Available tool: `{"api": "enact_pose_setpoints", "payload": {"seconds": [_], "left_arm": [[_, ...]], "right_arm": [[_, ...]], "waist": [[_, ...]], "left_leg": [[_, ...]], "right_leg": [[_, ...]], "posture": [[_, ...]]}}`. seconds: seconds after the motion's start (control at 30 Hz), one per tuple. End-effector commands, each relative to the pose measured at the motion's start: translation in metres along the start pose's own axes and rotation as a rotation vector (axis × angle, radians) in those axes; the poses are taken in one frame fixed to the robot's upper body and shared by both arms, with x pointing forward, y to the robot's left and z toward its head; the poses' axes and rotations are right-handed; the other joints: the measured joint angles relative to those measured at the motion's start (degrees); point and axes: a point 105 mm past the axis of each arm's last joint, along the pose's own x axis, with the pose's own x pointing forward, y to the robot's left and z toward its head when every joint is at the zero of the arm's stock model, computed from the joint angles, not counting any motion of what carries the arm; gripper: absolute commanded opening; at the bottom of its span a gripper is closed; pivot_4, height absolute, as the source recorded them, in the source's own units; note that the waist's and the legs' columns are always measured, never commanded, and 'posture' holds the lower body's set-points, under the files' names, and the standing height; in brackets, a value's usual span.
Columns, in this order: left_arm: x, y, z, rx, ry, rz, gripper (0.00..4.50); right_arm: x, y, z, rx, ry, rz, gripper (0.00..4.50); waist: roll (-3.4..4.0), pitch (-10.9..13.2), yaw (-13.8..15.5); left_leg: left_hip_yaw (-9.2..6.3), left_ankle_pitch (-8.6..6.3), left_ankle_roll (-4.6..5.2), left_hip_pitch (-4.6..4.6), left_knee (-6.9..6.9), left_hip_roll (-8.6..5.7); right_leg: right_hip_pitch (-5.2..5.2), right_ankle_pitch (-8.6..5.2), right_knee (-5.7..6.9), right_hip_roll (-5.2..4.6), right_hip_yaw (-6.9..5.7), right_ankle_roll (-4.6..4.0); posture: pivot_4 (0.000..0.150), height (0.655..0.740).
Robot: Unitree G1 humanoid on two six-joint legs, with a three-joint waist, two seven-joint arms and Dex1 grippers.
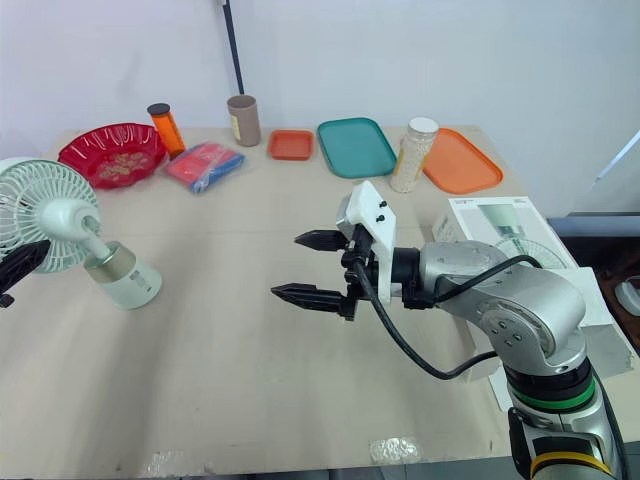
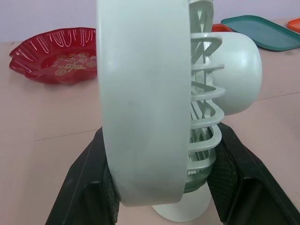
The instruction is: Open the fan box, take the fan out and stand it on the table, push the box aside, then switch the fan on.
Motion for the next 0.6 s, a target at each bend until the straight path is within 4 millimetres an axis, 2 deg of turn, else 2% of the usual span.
{"api": "enact_pose_setpoints", "payload": {"seconds": [0.03,0.13,0.3,0.6], "left_arm": [[-0.005,-0.001,0.022,0.030,-0.090,0.027,2.03],[-0.002,-0.009,0.027,0.023,-0.113,0.020,2.03],[0.008,-0.044,0.042,-0.003,-0.169,-0.057,2.03],[0.023,-0.086,0.048,0.004,-0.182,-0.088,2.03]], "right_arm": [[-0.001,0.003,0.005,-0.040,-0.014,0.005,4.50],[-0.001,0.003,0.005,-0.040,-0.014,0.008,4.50],[-0.001,0.004,0.005,-0.040,-0.015,0.010,4.50],[0.002,0.003,0.007,-0.040,-0.025,-0.016,4.50]], "waist": [[0.00,0.0,0.0],[-0.02,0.0,0.0],[-0.15,0.0,0.2],[-0.11,0.0,0.1]], "left_leg": [[0.00,0.00,0.00,0.00,0.00,0.00],[-0.01,0.00,0.00,-0.01,0.00,0.00],[-0.13,0.01,-0.02,-0.11,0.03,-0.03],[-0.22,0.04,-0.08,-0.14,0.04,-0.06]], "right_leg": [[0.00,0.00,0.00,0.00,0.00,0.00],[0.00,0.00,0.00,0.00,0.00,0.00],[0.00,0.02,0.00,-0.01,-0.03,0.02],[-0.01,0.04,0.00,-0.01,-0.08,0.01]], "posture": [[0.150,0.7400],[0.150,0.7400],[0.150,0.7400],[0.150,0.7400]]}}
